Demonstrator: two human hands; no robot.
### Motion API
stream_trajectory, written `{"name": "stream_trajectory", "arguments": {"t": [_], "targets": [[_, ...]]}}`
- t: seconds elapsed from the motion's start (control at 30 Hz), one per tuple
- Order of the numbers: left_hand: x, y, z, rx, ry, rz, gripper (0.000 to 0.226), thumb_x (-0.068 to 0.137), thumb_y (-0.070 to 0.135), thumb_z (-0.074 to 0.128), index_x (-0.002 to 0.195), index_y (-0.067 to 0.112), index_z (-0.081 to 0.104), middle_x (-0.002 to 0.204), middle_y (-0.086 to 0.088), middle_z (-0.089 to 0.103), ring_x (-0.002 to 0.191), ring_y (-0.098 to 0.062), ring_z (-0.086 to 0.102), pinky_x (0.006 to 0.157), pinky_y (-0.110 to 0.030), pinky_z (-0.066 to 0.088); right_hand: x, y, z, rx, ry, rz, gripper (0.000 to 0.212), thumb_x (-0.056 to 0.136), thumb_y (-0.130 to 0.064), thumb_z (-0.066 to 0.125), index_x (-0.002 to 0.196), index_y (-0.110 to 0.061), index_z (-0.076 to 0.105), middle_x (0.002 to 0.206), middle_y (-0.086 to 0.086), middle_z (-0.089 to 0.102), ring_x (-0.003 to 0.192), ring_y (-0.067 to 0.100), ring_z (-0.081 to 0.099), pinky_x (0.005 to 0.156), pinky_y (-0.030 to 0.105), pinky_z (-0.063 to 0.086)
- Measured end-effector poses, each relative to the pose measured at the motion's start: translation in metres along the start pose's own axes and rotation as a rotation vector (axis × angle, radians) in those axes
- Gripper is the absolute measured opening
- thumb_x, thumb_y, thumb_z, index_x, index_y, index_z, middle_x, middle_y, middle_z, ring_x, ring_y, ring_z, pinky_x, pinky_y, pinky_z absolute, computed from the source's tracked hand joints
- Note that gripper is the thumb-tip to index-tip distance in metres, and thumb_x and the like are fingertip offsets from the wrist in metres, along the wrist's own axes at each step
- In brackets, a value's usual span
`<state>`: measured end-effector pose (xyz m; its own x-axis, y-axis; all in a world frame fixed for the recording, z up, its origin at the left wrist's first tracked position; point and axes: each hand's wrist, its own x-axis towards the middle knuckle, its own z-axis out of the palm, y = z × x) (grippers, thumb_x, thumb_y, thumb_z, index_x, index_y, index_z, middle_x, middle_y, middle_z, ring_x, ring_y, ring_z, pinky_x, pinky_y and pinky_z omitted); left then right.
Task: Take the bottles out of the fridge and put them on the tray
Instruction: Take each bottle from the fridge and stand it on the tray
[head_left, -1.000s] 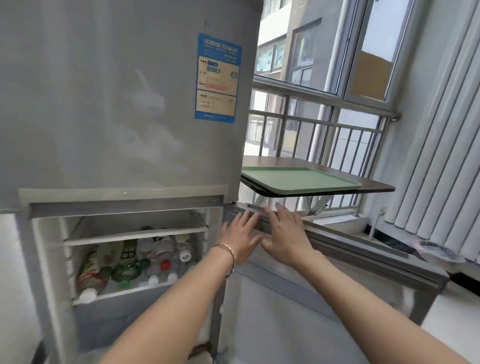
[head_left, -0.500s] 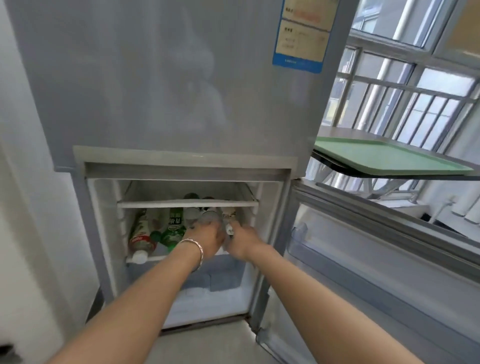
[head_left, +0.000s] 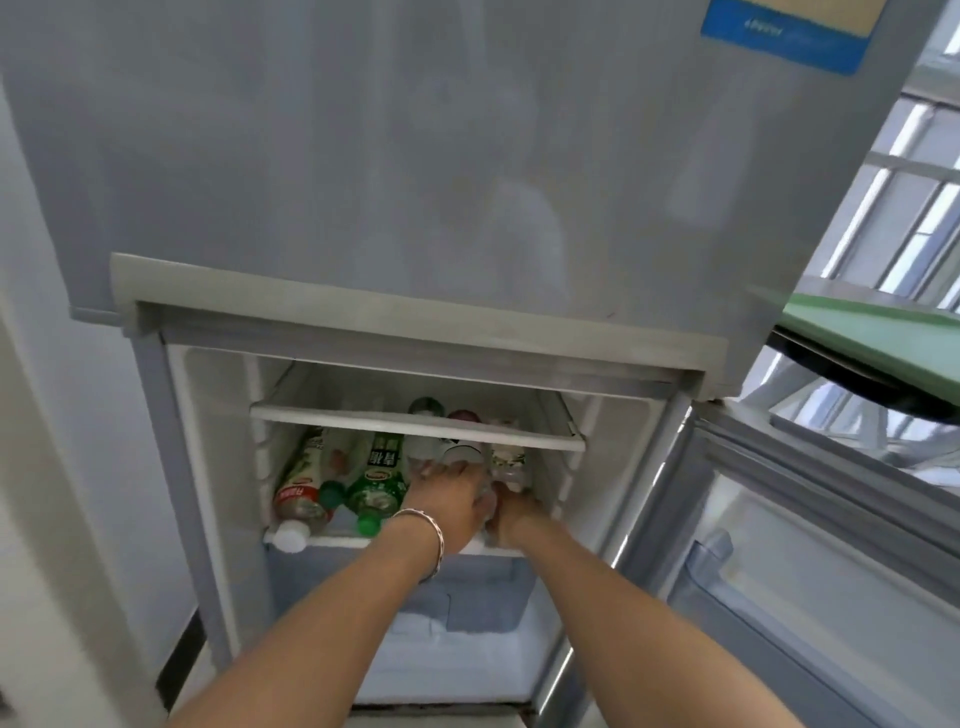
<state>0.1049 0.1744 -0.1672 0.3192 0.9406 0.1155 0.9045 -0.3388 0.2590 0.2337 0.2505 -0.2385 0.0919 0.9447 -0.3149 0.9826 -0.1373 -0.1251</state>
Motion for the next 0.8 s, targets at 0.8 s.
{"name": "stream_trajectory", "arguments": {"t": [0.8], "targets": [[-0.051, 0.047, -0.080, -0.380, -0.089, 0.105, 0.091, 0.068, 0.029, 0.081, 0.144, 0.023, 0.031, 0.130, 0.001, 0.056, 0.114, -0.019, 0.057, 0.091, -0.029, 0.049, -0.231, 0.005, -0.148, -0.099, 0.306, -0.279, 0.043, 0.094, -0.024, 0.057, 0.133, -0.020, 0.040, 0.124, 0.021, 0.057, 0.110, 0.038, 0.056, 0.088, 0.040, 0.046]]}}
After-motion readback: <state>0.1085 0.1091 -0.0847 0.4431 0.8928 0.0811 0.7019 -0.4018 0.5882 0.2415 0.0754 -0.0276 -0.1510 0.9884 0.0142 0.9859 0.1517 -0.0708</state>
